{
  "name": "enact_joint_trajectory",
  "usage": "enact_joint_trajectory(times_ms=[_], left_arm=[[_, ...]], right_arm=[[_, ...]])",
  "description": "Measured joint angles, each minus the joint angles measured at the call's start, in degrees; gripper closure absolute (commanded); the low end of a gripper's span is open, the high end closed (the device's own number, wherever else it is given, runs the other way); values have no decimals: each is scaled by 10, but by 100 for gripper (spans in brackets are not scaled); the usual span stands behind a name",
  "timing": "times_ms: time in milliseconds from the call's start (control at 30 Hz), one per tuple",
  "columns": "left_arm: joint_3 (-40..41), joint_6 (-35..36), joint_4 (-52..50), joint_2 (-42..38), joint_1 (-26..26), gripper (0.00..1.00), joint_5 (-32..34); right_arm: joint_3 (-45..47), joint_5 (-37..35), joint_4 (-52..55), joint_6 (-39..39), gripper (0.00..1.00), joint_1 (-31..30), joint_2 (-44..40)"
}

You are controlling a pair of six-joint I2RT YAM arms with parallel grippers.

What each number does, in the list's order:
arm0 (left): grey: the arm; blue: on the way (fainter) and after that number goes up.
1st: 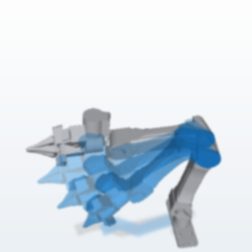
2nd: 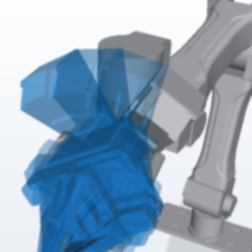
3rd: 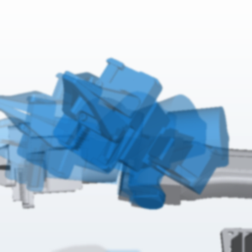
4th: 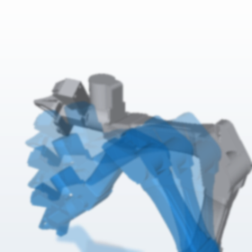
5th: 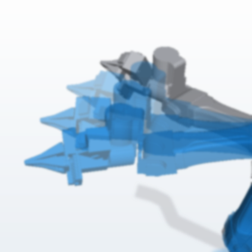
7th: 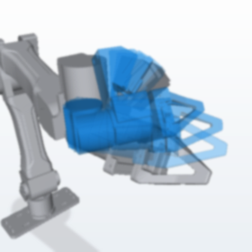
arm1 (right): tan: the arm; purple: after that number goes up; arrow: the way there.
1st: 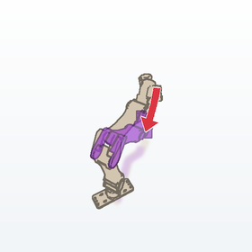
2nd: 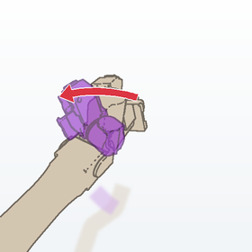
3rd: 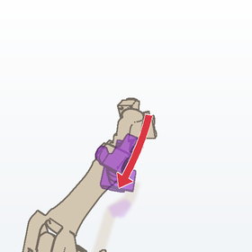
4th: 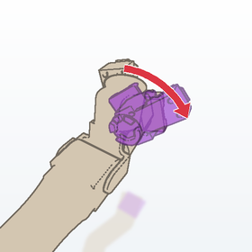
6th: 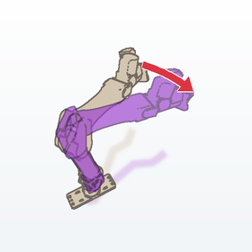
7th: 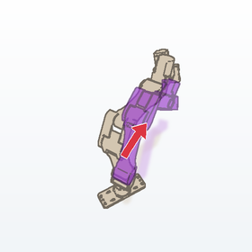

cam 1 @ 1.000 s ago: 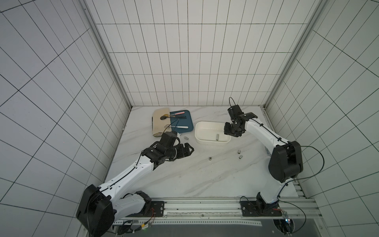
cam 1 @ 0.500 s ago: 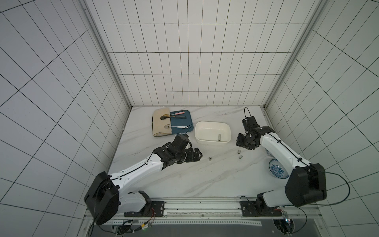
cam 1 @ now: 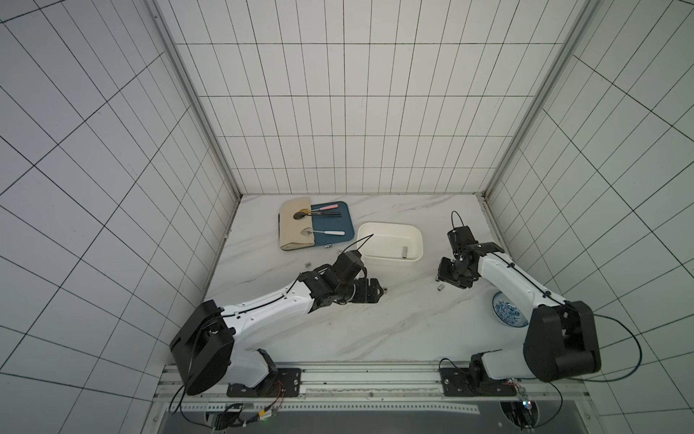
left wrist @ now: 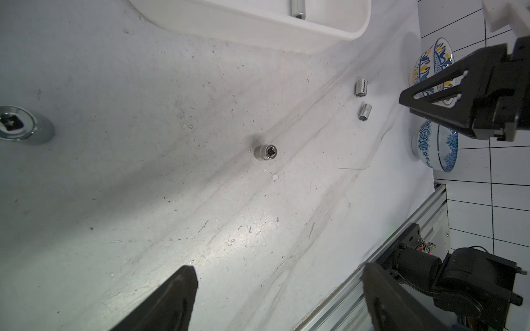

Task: Put the socket on the desktop into the storage box
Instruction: Pick up the socket head from the center of the board.

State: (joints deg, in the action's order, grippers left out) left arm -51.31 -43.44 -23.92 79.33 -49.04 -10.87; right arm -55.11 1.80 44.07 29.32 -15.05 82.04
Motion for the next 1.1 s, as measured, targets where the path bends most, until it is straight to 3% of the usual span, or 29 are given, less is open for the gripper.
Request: enact_joint_trajectory(times_ms=[1100], left_arm=[[-2, 3, 1, 0, 0, 7, 10]], right_arm=[[32, 16, -68, 12, 68, 17, 96]])
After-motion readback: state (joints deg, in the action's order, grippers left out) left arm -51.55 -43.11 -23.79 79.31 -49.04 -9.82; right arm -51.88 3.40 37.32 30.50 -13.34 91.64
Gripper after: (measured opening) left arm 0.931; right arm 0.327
